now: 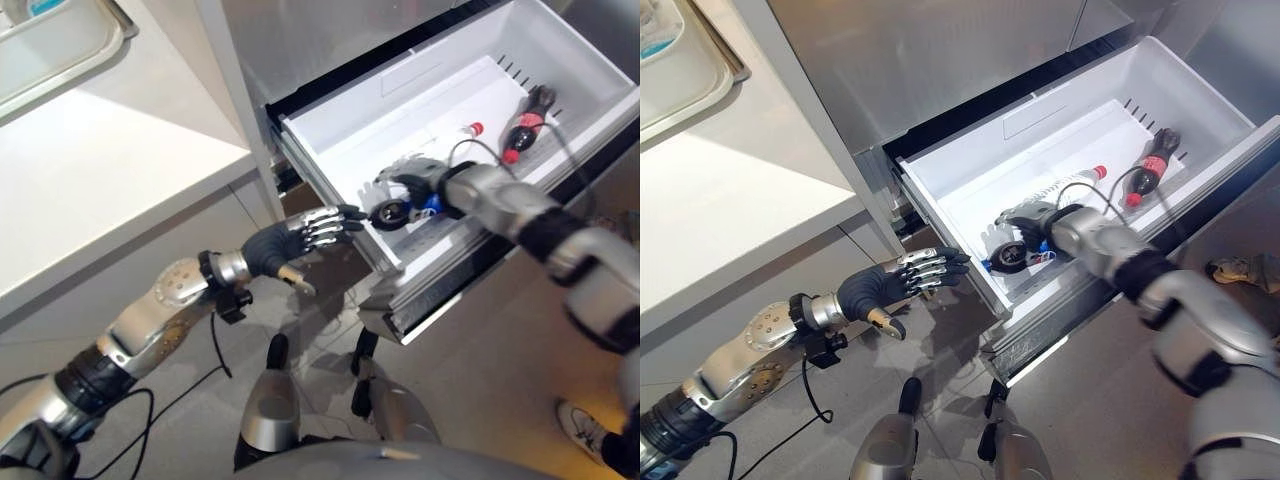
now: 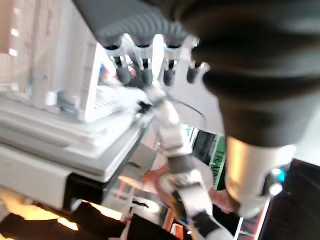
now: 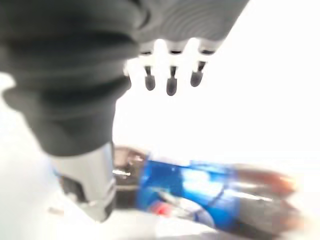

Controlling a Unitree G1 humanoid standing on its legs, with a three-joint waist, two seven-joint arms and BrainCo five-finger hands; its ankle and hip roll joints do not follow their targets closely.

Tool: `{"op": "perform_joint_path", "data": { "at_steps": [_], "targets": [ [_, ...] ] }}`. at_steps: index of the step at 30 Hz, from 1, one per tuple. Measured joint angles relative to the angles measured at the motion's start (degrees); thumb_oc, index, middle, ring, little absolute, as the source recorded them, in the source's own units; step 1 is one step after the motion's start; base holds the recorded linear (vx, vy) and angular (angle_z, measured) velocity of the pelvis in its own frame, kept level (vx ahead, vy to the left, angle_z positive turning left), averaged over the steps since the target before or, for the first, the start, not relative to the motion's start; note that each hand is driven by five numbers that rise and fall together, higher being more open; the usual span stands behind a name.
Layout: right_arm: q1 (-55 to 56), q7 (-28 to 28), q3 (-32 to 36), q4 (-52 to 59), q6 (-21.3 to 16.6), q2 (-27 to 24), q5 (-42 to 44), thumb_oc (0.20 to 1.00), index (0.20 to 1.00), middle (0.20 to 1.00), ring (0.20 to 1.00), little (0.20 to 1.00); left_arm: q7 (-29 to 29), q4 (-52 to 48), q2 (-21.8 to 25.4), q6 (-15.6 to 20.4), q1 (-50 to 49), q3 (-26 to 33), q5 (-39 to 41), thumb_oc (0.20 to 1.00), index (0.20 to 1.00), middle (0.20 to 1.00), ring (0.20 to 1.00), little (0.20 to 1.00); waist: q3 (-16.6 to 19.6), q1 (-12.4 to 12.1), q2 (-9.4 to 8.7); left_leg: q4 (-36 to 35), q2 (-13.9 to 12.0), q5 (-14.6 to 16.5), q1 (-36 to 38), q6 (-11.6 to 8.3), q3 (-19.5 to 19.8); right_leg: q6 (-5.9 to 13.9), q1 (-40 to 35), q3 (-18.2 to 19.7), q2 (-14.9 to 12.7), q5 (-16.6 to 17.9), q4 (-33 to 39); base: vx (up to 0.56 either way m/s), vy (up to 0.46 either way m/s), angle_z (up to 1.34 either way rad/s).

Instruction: Take the drinks into the refrigerator

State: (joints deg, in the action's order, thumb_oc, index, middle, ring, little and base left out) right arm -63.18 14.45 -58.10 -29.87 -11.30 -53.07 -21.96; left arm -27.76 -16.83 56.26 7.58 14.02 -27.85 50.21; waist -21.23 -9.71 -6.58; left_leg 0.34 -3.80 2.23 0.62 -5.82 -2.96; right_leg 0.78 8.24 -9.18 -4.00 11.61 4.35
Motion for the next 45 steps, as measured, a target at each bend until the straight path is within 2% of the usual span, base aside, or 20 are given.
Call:
{"op": "perform_joint_path", "data": {
  "at_steps": [3,5,6,7,8,9,12,13,14,16,21,23,24,25,26,27,29,36,43,45],
  "targets": [
    [0.85,-0.68,1.89,3.93,-0.82,-7.26,3.76,1.000,1.000,1.000,1.000,1.000,-0.32,-0.14,1.77,-0.05,-0.77,0.37,0.01,1.000,1.000,1.000,1.000,1.000,1.21,1.36,-1.88,-0.34,0.03,-0.05,0.64,0.05,-0.27,0.05,-0.20,0.33,0.07,0.04,-0.15,0.05,0.011,-0.07],
    [4.27,0.42,7.98,14.30,-0.33,-16.76,8.17,1.000,1.000,1.000,1.000,1.000,-0.95,-0.98,2.33,-0.08,-3.54,3.09,0.02,1.000,1.000,1.000,1.000,1.000,1.86,1.58,-2.80,-0.88,0.02,-0.04,1.37,0.11,-1.01,0.08,-0.47,0.93,0.16,0.04,-0.10,0.04,0.026,-0.16],
    [10.83,1.56,17.89,29.71,-0.01,-25.51,12.98,1.000,1.000,1.000,1.000,1.000,-1.08,-2.19,2.37,0.10,-8.04,7.40,0.04,1.000,1.000,1.000,1.000,1.000,2.04,3.07,-3.21,-1.40,-0.07,-0.07,2.22,0.10,-1.41,0.16,-0.80,1.24,0.44,0.00,-0.11,0.07,0.035,-0.15],
    [13.47,1.77,22.22,34.63,-0.52,-27.53,14.66,1.000,1.000,1.000,1.000,1.000,-1.09,-2.25,2.47,0.08,-10.39,9.24,0.02,1.000,1.000,1.000,1.000,1.000,2.30,3.02,-3.25,-1.70,-0.13,-0.09,2.77,0.12,-1.68,0.20,-1.04,1.47,0.47,-0.04,-0.07,0.08,0.027,-0.32],
    [16.29,1.29,28.16,38.81,-2.89,-28.30,19.25,1.000,1.000,1.000,1.000,1.000,-1.09,-1.85,2.52,-0.11,-12.50,11.12,-0.03,1.000,1.000,1.000,1.000,1.000,2.97,5.13,-3.95,-2.09,-0.19,0.08,4.32,0.13,-2.53,0.26,-1.77,2.49,0.78,-0.09,-0.05,0.08,0.020,-0.30],
    [18.55,1.23,31.11,39.26,-3.60,-27.68,20.51,1.000,1.000,1.000,1.000,1.000,-1.16,-1.93,2.50,-0.13,-13.03,11.57,-0.02,1.000,1.000,1.000,1.000,1.000,3.28,5.23,-4.37,-2.37,-0.20,0.10,4.67,0.15,-2.69,0.27,-2.15,2.63,0.80,-0.09,0.04,0.07,0.022,-0.28],
    [39.56,0.09,46.87,38.50,-4.08,-26.37,22.64,1.000,1.000,1.000,1.000,1.000,-1.98,-2.70,3.14,-0.02,-15.04,13.88,-0.04,1.000,1.000,1.000,1.000,1.000,5.45,7.55,-6.38,-2.43,0.17,0.43,5.16,0.32,-3.36,0.97,-2.01,3.28,0.59,-0.63,0.10,0.06,0.032,-0.11],
    [46.81,0.14,52.35,38.72,-4.08,-25.64,22.62,1.000,1.000,1.000,1.000,1.000,-2.23,-2.93,3.06,-0.11,-15.83,14.60,-0.09,1.000,1.000,1.000,1.000,1.000,5.60,7.30,-6.34,-2.53,0.21,0.46,5.41,0.41,-3.67,1.04,-2.09,3.52,0.50,-0.75,0.16,0.07,0.044,-0.11],
    [48.83,0.01,53.29,38.35,-4.02,-25.47,22.59,1.000,1.000,1.000,1.000,1.000,-2.20,-2.88,3.07,-0.11,-16.19,14.81,-0.10,1.000,1.000,1.000,1.000,1.000,5.71,7.69,-6.18,-2.51,0.30,0.51,5.66,0.45,-3.89,1.04,-2.13,3.69,0.51,-0.74,0.15,0.07,0.042,-0.13],
    [58.01,-0.18,61.28,38.77,-4.10,-21.17,21.62,1.000,1.000,1.000,1.000,1.000,-2.56,-2.92,2.16,-0.16,-18.03,16.33,-0.20,1.000,1.000,1.000,1.000,1.000,6.40,8.36,-5.18,-2.74,0.32,0.52,5.90,0.54,-4.27,1.04,-2.17,4.06,0.55,-0.72,0.13,0.06,0.047,-0.10],
    [68.36,-0.68,68.83,39.52,-4.10,-13.84,18.86,1.000,1.000,1.000,1.000,1.000,-2.70,-2.82,-1.87,-0.43,-18.95,18.04,-2.27,1.000,1.000,1.000,1.000,1.000,8.34,9.06,-1.37,-4.81,0.12,0.59,8.92,0.62,-5.70,0.96,-3.71,5.54,1.34,-0.52,0.55,0.05,0.038,-0.15],
    [71.26,-0.96,69.19,39.46,-4.10,-12.11,18.01,1.000,1.000,1.000,1.000,1.000,-2.81,-2.84,-2.41,-0.46,-19.16,18.11,-2.48,1.000,1.000,1.000,1.000,1.000,8.77,9.17,-0.60,-5.31,0.08,0.60,9.81,0.64,-6.14,1.03,-4.31,5.86,1.49,-0.51,0.80,0.03,0.022,-0.12],
    [72.31,-0.97,69.25,39.36,-4.10,-11.64,17.97,0.834,0.834,0.834,0.834,0.834,-2.81,-2.83,-2.40,-0.47,-19.19,18.12,-2.58,1.000,1.000,1.000,1.000,1.000,8.97,9.32,-0.45,-5.31,0.09,0.61,9.87,0.64,-6.18,1.23,-4.32,5.94,1.51,-0.65,0.80,0.03,0.019,-0.06],
    [73.71,-0.93,69.25,38.65,-4.10,-10.12,17.60,0.749,0.749,0.749,0.749,0.749,-2.93,-2.83,-2.40,-0.47,-19.20,18.12,-2.83,1.000,1.000,1.000,1.000,1.000,9.28,9.44,-0.32,-5.32,0.10,0.61,9.90,0.64,-6.22,1.26,-4.33,5.96,1.51,-0.68,0.80,0.03,0.009,-0.02],
    [74.62,-0.91,69.25,37.61,-4.10,-8.44,17.31,0.589,0.589,0.589,0.589,0.589,-3.18,-2.83,-2.40,-0.47,-19.24,18.12,-3.47,1.000,1.000,1.000,1.000,1.000,9.45,9.75,-0.29,-5.33,0.11,0.60,9.98,0.64,-6.28,1.26,-4.38,6.05,1.51,-0.68,0.81,0.00,0.000,0.00],
    [75.28,-0.41,68.86,36.68,-3.90,-7.17,16.69,0.369,0.369,0.369,0.369,0.369,-3.29,-2.84,-2.45,-0.48,-19.54,18.13,-4.09,1.000,1.000,1.000,1.000,1.000,9.63,10.15,-0.13,-5.34,0.11,0.60,10.14,0.64,-6.30,1.29,-4.55,6.14,1.49,-0.70,0.81,0.00,0.000,0.00],
    [76.03,0.44,68.15,34.90,-3.65,-5.19,15.61,0.200,0.200,0.200,0.200,0.200,-3.58,-2.83,-2.56,-0.48,-19.97,18.15,-4.53,1.000,1.000,1.000,1.000,1.000,9.85,10.15,0.26,-5.36,0.10,0.60,10.68,0.64,-6.39,1.33,-4.97,6.34,1.45,-0.74,0.82,0.00,0.000,0.00],
    [73.63,1.42,56.37,21.48,-2.06,-1.99,12.07,0.200,0.200,0.200,0.200,0.200,-3.97,-2.84,-3.01,-0.41,-20.19,17.99,-4.64,1.000,1.000,1.000,1.000,1.000,11.29,10.24,1.24,-5.37,0.35,0.56,10.79,0.76,-6.58,1.46,-5.12,6.73,1.06,-0.86,0.84,0.00,0.001,-0.01],
    [67.40,1.75,47.91,21.11,-2.08,-0.34,10.74,0.200,0.200,0.200,0.200,0.200,-3.86,-2.84,-3.81,0.13,-18.76,17.43,-6.56,1.000,1.000,1.000,1.000,1.000,11.70,10.13,2.05,-5.38,0.34,0.54,10.96,0.80,-6.26,1.46,-5.75,6.35,0.92,-0.85,0.85,0.00,-0.006,0.02],
    [65.33,1.78,46.46,20.91,-2.08,-0.22,10.73,0.200,0.200,0.200,0.200,0.200,-3.83,-2.86,-3.89,0.48,-18.44,16.85,-6.67,1.000,1.000,1.000,1.000,1.000,11.80,8.89,2.24,-5.38,0.32,0.52,11.07,0.81,-6.23,1.46,-5.91,6.21,0.92,-0.84,0.85,0.00,-0.014,0.02]
  ]
}}
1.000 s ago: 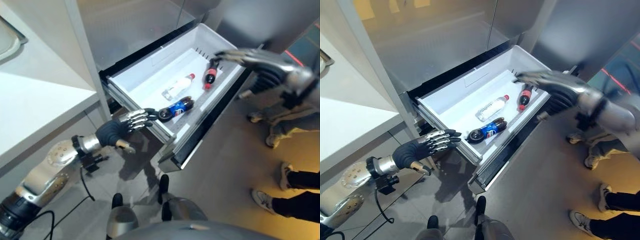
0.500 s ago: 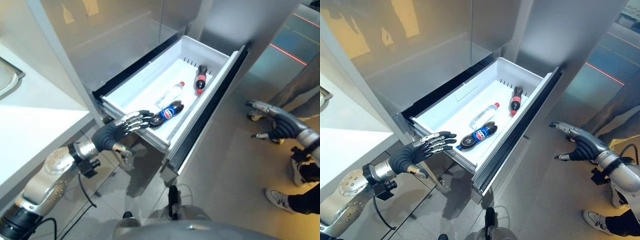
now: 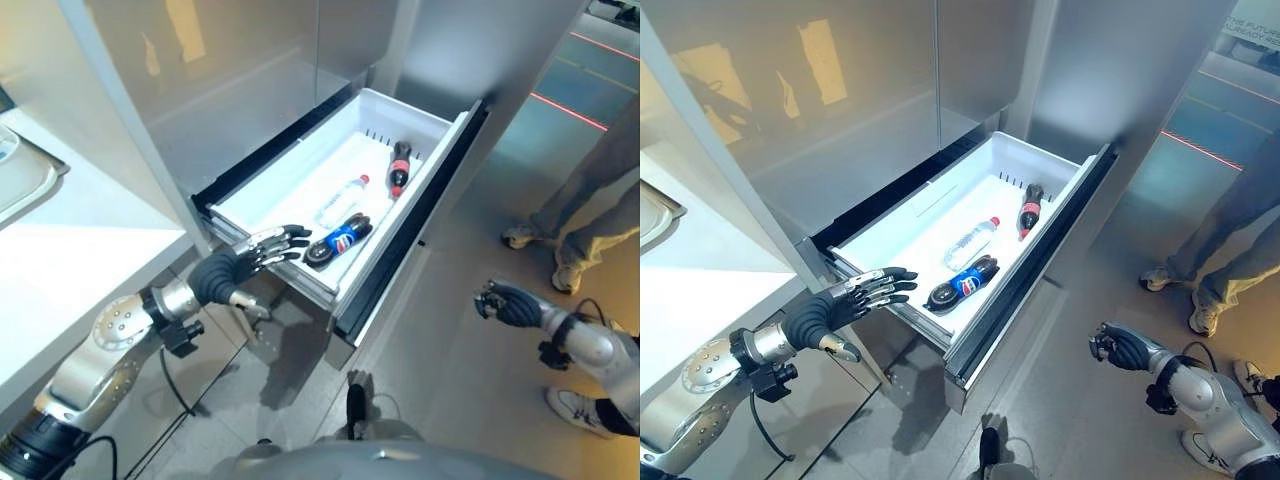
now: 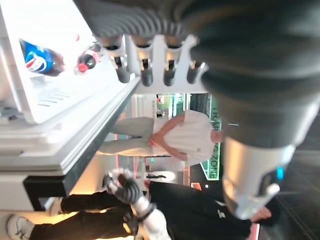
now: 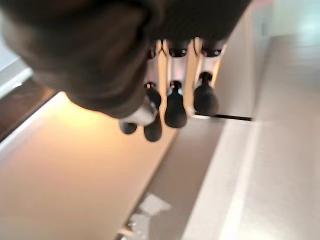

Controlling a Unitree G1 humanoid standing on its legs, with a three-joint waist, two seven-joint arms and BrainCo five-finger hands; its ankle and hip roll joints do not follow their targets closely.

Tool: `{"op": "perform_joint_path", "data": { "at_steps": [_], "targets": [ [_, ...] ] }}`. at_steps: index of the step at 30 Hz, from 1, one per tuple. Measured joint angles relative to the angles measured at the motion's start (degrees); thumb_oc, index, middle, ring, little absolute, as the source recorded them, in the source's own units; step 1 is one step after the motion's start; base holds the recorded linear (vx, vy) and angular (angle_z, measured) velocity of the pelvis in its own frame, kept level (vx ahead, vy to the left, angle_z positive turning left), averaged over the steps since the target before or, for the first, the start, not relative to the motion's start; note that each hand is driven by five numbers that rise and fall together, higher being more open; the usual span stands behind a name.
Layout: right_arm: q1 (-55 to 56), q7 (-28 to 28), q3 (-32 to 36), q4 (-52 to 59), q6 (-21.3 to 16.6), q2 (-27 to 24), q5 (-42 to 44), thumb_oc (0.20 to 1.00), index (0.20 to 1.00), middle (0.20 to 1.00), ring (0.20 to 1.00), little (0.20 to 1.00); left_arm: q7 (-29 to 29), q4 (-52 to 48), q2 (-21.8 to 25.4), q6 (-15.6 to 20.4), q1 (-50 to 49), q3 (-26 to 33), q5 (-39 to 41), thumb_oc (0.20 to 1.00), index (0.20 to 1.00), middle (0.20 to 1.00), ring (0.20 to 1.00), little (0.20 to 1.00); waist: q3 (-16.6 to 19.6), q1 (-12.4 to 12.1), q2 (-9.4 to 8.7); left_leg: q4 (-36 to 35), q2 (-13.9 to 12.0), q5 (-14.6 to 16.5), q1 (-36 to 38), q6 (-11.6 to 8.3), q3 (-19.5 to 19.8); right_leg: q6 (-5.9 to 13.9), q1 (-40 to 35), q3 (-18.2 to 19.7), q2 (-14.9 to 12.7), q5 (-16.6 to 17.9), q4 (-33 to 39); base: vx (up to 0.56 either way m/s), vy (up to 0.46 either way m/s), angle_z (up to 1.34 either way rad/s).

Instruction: Take the drinks into the refrigerator

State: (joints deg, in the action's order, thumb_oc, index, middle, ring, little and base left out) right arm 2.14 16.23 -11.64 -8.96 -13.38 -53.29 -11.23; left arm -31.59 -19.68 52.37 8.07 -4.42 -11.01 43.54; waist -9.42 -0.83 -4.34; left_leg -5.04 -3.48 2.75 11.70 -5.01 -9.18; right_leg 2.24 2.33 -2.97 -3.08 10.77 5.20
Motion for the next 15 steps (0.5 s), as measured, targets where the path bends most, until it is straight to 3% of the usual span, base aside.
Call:
{"op": "perform_joint_path", "data": {
  "at_steps": [10,15],
  "targets": [
    [-21.56,1.10,-16.71,-3.58,0.06,-1.24,0.06,0.200,0.200,0.200,0.200,0.200,0.22,0.02,-0.20,0.16,1.38,-4.05,0.08,1.000,1.000,1.000,1.000,1.000,0.21,-4.89,-0.28,0.01,-0.10,-0.06,0.39,0.02,1.52,-0.21,-1.09,-1.36,-0.05,0.13,0.00,0.00,-0.018,0.08],
    [-31.49,1.76,-25.88,-8.04,0.01,-1.49,-0.09,0.200,0.200,0.200,0.200,0.200,0.41,0.08,-0.15,0.16,1.70,-4.60,0.18,1.000,1.000,1.000,1.000,1.000,0.57,-4.94,-1.10,0.00,-0.54,-0.05,0.37,0.01,1.76,-0.02,-1.31,-1.99,-0.30,-0.35,0.01,0.00,-0.007,0.02]
  ]
}}
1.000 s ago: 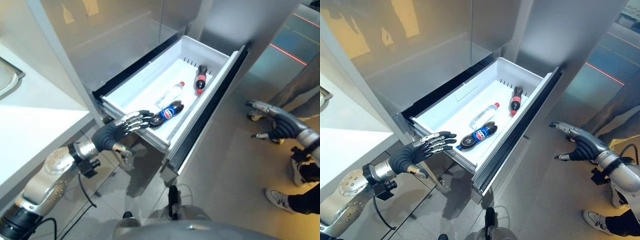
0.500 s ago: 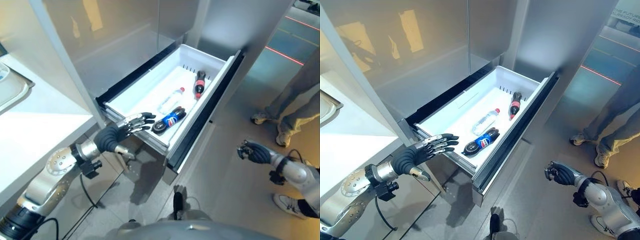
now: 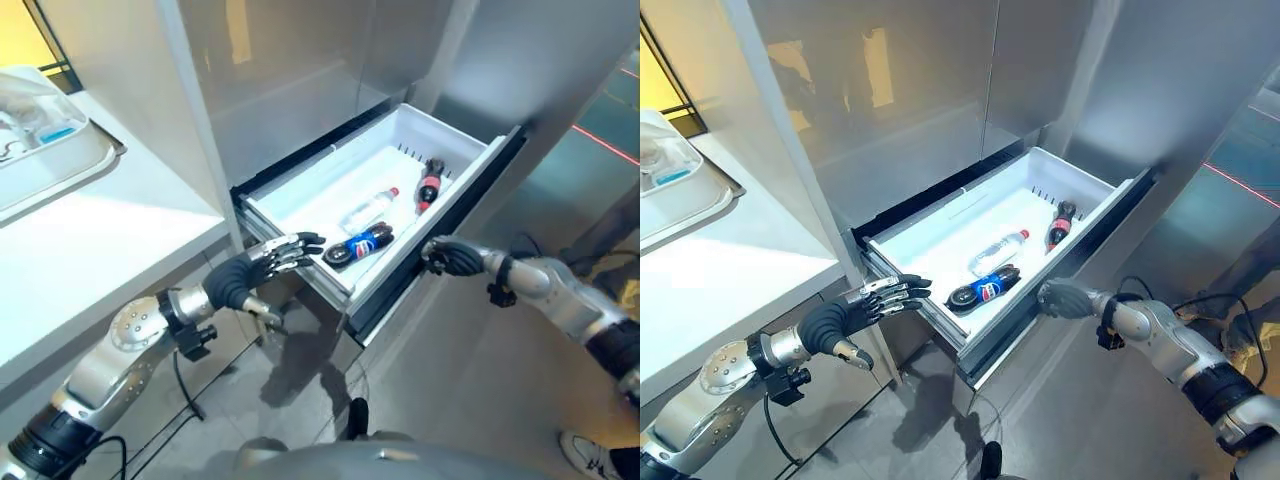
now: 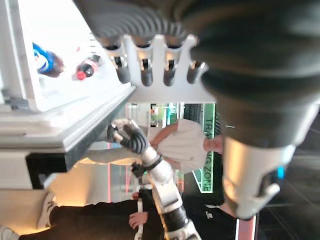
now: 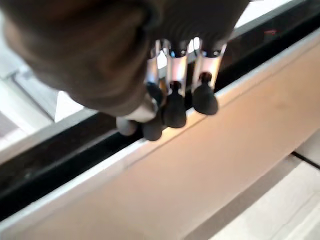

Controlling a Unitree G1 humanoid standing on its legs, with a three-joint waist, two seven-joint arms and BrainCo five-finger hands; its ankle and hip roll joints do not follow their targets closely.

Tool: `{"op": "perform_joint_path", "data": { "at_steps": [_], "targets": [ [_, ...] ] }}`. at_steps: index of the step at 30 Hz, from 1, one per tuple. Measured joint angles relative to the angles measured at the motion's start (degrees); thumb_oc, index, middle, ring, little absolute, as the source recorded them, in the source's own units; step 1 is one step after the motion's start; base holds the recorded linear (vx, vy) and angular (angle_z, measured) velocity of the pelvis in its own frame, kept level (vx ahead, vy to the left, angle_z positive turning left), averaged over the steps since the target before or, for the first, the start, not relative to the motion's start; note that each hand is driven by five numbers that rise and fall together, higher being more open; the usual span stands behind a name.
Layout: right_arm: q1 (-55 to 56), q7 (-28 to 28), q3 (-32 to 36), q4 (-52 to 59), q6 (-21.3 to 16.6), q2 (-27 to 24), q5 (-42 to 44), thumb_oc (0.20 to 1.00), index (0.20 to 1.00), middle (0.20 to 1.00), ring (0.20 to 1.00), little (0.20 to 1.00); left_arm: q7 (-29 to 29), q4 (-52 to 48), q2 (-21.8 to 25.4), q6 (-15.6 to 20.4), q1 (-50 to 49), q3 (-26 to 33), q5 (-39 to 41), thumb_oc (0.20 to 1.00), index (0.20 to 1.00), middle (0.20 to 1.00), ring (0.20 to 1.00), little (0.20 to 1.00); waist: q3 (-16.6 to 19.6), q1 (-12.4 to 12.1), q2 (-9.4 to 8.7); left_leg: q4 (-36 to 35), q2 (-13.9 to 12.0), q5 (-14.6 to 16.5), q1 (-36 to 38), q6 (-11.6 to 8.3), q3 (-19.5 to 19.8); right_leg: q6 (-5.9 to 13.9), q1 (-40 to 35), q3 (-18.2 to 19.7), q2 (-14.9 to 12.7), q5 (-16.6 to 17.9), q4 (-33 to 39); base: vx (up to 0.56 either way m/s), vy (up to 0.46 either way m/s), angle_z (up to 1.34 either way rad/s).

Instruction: Take the drinks into the refrigerator

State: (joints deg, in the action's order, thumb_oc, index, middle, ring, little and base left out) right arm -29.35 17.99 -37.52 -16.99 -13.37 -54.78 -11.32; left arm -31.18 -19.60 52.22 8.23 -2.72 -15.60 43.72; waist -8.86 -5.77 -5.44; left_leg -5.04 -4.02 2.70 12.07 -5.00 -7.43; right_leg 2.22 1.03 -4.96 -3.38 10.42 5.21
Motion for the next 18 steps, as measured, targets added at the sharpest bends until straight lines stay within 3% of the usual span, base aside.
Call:
{"op": "perform_joint_path", "data": {
  "at_steps": [7,15,18],
  "targets": [
    [-11.75,-1.07,-5.15,-2.12,-0.13,2.72,-0.41,0.200,0.200,0.200,0.200,0.200,0.33,0.02,-0.03,0.01,0.88,-1.67,0.30,1.000,1.000,1.000,1.000,1.000,-0.06,-1.30,-0.12,0.16,-0.51,-0.21,-0.90,-0.37,2.04,-0.27,-0.21,-2.03,0.29,-0.17,-0.01,0.01,-0.034,0.15],
    [-24.27,-4.08,-8.51,-11.46,-0.17,13.23,-0.36,0.200,0.200,0.200,0.200,0.200,1.07,0.41,-0.07,0.05,3.51,-3.76,1.08,1.000,1.000,1.000,1.000,1.000,-0.79,-6.28,-1.38,1.73,-0.83,-0.46,-3.16,-0.83,7.49,-0.64,-1.08,-6.92,-0.01,-1.19,-0.02,0.02,-0.044,0.32],
    [-28.57,-6.21,-8.55,-10.91,-0.21,16.08,-0.34,0.200,0.200,0.200,0.200,0.200,1.65,0.58,-0.08,0.04,4.20,-4.34,2.37,1.000,1.000,1.000,1.000,1.000,-0.94,-6.88,-1.56,2.08,-0.70,-0.51,-4.03,-0.87,9.10,-0.59,-1.13,-8.28,-0.30,-1.51,-0.02,0.01,-0.007,0.26]
  ]
}}
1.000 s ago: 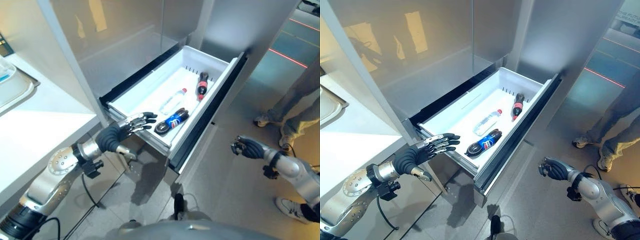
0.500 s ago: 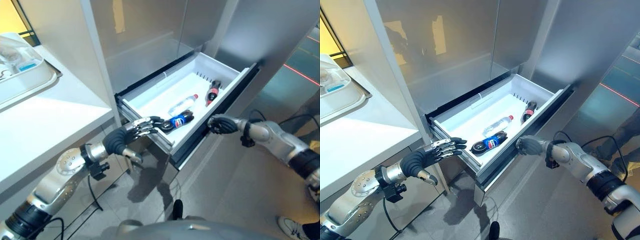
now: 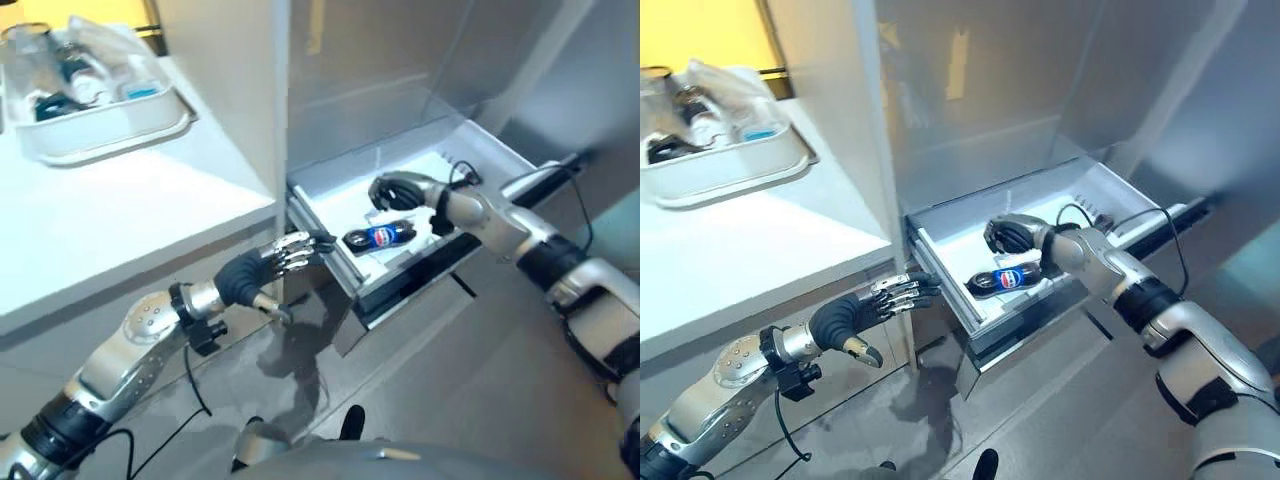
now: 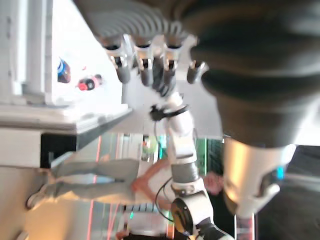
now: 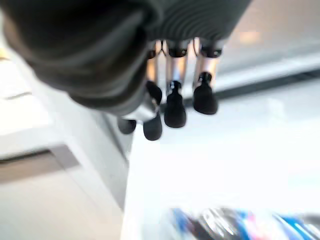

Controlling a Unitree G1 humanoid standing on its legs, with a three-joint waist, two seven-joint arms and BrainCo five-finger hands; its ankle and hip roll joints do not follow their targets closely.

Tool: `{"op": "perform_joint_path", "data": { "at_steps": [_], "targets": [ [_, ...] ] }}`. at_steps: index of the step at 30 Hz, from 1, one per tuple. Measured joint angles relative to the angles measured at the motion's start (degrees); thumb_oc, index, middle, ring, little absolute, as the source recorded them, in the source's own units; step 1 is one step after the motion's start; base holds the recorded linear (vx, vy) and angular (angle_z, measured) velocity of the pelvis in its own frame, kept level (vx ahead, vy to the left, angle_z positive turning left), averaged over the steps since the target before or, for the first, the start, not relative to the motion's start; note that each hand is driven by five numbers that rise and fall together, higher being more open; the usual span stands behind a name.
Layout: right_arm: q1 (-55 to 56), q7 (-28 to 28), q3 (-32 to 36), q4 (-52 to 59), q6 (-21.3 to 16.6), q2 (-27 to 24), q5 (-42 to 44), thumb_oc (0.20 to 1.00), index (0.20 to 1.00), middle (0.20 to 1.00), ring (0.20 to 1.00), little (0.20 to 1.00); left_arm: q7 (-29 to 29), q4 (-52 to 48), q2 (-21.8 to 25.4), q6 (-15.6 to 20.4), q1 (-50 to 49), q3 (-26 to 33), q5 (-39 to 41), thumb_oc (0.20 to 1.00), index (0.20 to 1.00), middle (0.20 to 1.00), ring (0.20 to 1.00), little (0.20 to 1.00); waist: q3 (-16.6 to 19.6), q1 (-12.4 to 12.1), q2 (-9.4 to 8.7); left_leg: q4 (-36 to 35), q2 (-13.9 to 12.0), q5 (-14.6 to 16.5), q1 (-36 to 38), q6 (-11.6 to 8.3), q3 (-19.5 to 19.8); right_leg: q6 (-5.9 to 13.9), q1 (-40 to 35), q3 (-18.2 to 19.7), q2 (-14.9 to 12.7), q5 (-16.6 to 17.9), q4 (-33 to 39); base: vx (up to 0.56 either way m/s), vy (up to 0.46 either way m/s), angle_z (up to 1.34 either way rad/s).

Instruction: Take the drinks into the refrigerator

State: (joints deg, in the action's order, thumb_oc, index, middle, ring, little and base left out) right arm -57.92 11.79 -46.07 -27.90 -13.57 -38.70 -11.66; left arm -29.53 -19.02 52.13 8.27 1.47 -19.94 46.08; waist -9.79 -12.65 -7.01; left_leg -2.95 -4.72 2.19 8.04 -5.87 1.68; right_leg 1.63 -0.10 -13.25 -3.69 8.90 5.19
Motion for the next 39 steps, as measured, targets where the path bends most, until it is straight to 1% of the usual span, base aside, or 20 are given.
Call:
{"op": "perform_joint_path", "data": {
  "at_steps": [2,5,9,11,14,16,17,18,19,20,22,23,24,25,26,27,29,31,34,39],
  "targets": [
    [-1.55,-0.55,-0.01,1.65,-0.35,-0.01,0.04,0.200,0.200,0.200,0.200,0.200,0.30,0.00,0.00,0.00,0.25,-0.16,0.28,1.000,1.000,1.000,1.000,1.000,-0.02,-0.97,-0.04,-0.01,0.11,-0.01,-0.12,0.03,0.26,0.12,-0.09,-0.42,-0.19,-0.12,0.00,0.00,0.013,0.16],
    [-1.87,-1.16,0.16,4.17,-0.40,-0.39,0.13,0.200,0.200,0.200,0.200,0.200,0.44,0.00,0.00,0.00,0.39,-0.30,0.28,1.000,1.000,1.000,1.000,1.000,-0.14,-0.71,-0.22,0.05,0.46,-0.17,-0.70,0.26,1.52,0.35,-0.21,-1.59,-0.67,-0.30,0.00,-0.01,0.020,0.19],
    [-0.55,-1.17,0.48,7.25,-0.86,-1.32,1.16,0.200,0.200,0.200,0.200,0.200,0.44,-0.01,0.02,0.00,0.51,-0.34,0.26,1.000,1.000,1.000,1.000,1.000,-1.04,-0.70,-0.31,0.07,0.73,-0.26,-0.75,0.40,1.72,0.39,-0.24,-1.66,-1.03,-0.32,-0.01,-0.01,0.041,0.05],
    [2.12,-1.12,0.90,9.18,-1.24,-3.99,1.24,0.200,0.200,0.200,0.200,0.200,0.46,0.00,0.02,-0.01,0.65,-0.33,0.24,1.000,1.000,1.000,1.000,1.000,-1.48,-0.68,-0.22,0.05,0.92,-0.31,-0.76,0.51,1.81,0.42,-0.28,-1.73,-1.21,-0.32,-0.01,-0.01,0.041,0.03],
    [7.88,-1.09,4.31,10.34,-1.29,-6.86,1.58,0.200,0.200,0.200,0.200,0.200,0.47,-0.03,0.03,0.00,0.68,-0.28,0.22,1.000,1.000,1.000,1.000,1.000,-1.63,-0.41,-0.04,-0.16,1.05,-0.36,-0.74,0.63,1.79,0.54,-0.25,-1.72,-1.37,-0.38,-0.01,-0.02,0.050,0.00],
    [13.34,-1.05,8.18,11.78,-1.30,-8.47,2.01,0.200,0.200,0.200,0.200,0.200,0.46,-0.02,0.03,0.01,0.43,-0.21,0.18,1.000,1.000,1.000,1.000,1.000,-1.78,0.34,0.16,-0.29,1.06,-0.37,-0.64,0.64,1.67,0.59,-0.20,-1.57,-1.31,-0.40,-0.01,-0.02,0.058,-0.02],
    [17.58,-1.11,11.50,12.80,-1.46,-9.09,2.71,0.200,0.200,0.200,0.200,0.200,0.45,-0.03,0.03,0.02,-0.12,0.22,0.17,1.000,1.000,1.000,1.000,1.000,-1.95,0.70,0.39,-0.41,1.05,-0.38,-0.53,0.67,1.59,0.61,-0.19,-1.53,-1.34,-0.41,-0.01,0.00,0.035,-0.05],
    [19.10,-1.12,12.18,13.03,-1.45,-9.82,2.87,0.200,0.200,0.200,0.200,0.200,0.46,-0.01,0.01,0.02,-0.33,0.38,0.15,1.000,1.000,1.000,1.000,1.000,-2.07,1.08,0.55,-0.46,1.09,-0.37,-0.42,0.69,1.38,0.64,-0.15,-1.32,-1.25,-0.37,-0.02,0.00,0.047,-0.08],
    [23.71,-1.08,15.52,14.21,-1.56,-11.24,3.00,0.200,0.200,0.200,0.200,0.200,0.41,-0.14,-0.12,0.09,-0.94,1.08,0.10,1.000,1.000,1.000,1.000,1.000,-2.36,1.42,1.00,-0.57,1.10,-0.35,-0.26,0.77,1.27,0.67,-0.23,-1.15,-1.31,-0.37,-0.02,0.00,0.025,-0.08],
    [25.31,-1.10,16.67,14.34,-1.56,-11.81,3.13,0.200,0.200,0.200,0.200,0.200,0.47,-0.10,-0.21,0.10,-1.31,1.42,0.07,1.000,1.000,1.000,1.000,1.000,-2.46,2.19,1.11,-0.65,1.11,-0.35,-0.09,0.78,1.11,0.67,-0.21,-1.01,-1.22,-0.36,-0.02,0.00,0.034,-0.15],
    [31.36,-1.13,21.82,15.49,-1.68,-13.45,3.29,0.200,0.200,0.200,0.200,0.200,0.26,-0.19,-0.98,0.13,-2.69,3.06,-0.30,1.000,1.000,1.000,1.000,1.000,-2.82,2.86,1.69,-1.16,0.93,-0.36,0.61,0.80,0.14,0.68,-0.27,-0.05,-1.01,-0.32,-0.02,-0.01,0.031,-0.21],
    [35.27,-1.36,25.15,15.76,-1.80,-14.70,3.32,0.200,0.200,0.200,0.200,0.200,0.38,-0.06,-1.91,0.28,-4.03,4.31,-0.31,1.000,1.000,1.000,1.000,1.000,-3.04,3.90,1.95,-1.58,0.89,-0.36,1.18,0.80,-0.36,0.68,-0.30,0.40,-0.75,-0.30,-0.03,-0.01,0.022,-0.18],
    [37.36,-1.51,26.95,15.89,-1.87,-15.29,3.30,0.200,0.200,0.200,0.200,0.200,0.33,-0.10,-2.24,0.28,-4.57,4.77,-0.35,1.000,1.000,1.000,1.000,1.000,-3.08,4.20,2.02,-1.71,0.84,-0.36,1.35,0.81,-0.58,0.69,-0.31,0.54,-0.73,-0.30,-0.03,0.00,0.014,-0.18],
    [41.29,-1.72,30.55,16.68,-1.94,-16.10,3.29,0.200,0.200,0.200,0.200,0.200,0.22,-0.24,-2.50,0.35,-5.50,5.70,-0.34,1.000,1.000,1.000,1.000,1.000,-3.11,4.45,2.07,-1.89,0.78,-0.36,1.45,0.81,-0.94,0.69,-0.17,0.92,-0.61,-0.31,-0.03,0.00,0.011,-0.18],
    [44.92,-2.08,33.78,16.80,-1.93,-17.74,3.25,0.200,0.200,0.200,0.200,0.200,0.27,-0.14,-2.53,0.43,-6.98,6.94,-0.34,1.000,1.000,1.000,1.000,1.000,-3.29,5.40,2.27,-2.03,0.73,-0.35,1.71,0.81,-1.50,0.68,-0.08,1.44,-0.49,-0.29,-0.03,0.01,0.017,-0.19],
    [48.04,-2.26,37.52,17.49,-1.95,-18.13,3.24,0.200,0.200,0.200,0.200,0.200,0.03,-0.23,-2.79,0.46,-8.13,7.95,-0.33,1.000,1.000,1.000,1.000,1.000,-3.40,5.78,2.49,-2.05,0.72,-0.31,1.75,0.87,-1.64,0.69,-0.08,1.61,-0.51,-0.28,-0.02,0.01,0.014,-0.20],
    [50.12,-2.49,40.13,17.85,-1.96,-18.41,3.19,0.200,0.200,0.200,0.200,0.200,-0.07,-0.13,-3.00,0.42,-8.27,8.01,-0.37,1.000,1.000,1.000,1.000,1.000,-3.45,7.37,2.56,-2.06,0.71,-0.16,2.12,0.90,-2.05,0.68,-0.10,1.99,-0.35,-0.20,-0.03,0.01,0.009,-0.13],
    [55.46,-3.40,45.59,20.37,-2.36,-18.44,3.07,0.200,0.200,0.200,0.200,0.200,-0.32,-0.30,-4.11,0.44,-8.56,8.48,-0.36,1.000,1.000,1.000,1.000,1.000,-3.54,7.63,2.93,-2.07,0.67,-0.02,2.38,0.93,-2.82,0.66,-0.08,2.73,-0.29,-0.15,-0.02,0.00,0.012,-0.18],
    [58.28,-3.93,48.23,21.94,-2.42,-18.41,2.49,0.200,0.200,0.200,0.200,0.200,-0.51,-0.39,-4.63,0.43,-9.26,9.40,-0.37,1.000,1.000,1.000,1.000,1.000,-3.53,8.85,2.93,-2.06,0.78,0.08,2.36,0.95,-3.45,0.69,0.21,3.38,-0.24,-0.05,-0.01,0.00,0.002,-0.11],
    [63.40,-4.20,51.64,23.76,-2.68,-18.17,1.03,0.200,0.200,0.200,0.200,0.200,-0.93,-0.46,-4.96,0.43,-9.90,10.30,-0.40,1.000,1.000,1.000,1.000,1.000,-3.48,9.25,2.89,-2.07,0.82,0.13,2.91,0.99,-4.43,0.72,0.31,4.52,-0.08,0.16,-0.01,0.00,0.006,-0.10]
  ]
}}
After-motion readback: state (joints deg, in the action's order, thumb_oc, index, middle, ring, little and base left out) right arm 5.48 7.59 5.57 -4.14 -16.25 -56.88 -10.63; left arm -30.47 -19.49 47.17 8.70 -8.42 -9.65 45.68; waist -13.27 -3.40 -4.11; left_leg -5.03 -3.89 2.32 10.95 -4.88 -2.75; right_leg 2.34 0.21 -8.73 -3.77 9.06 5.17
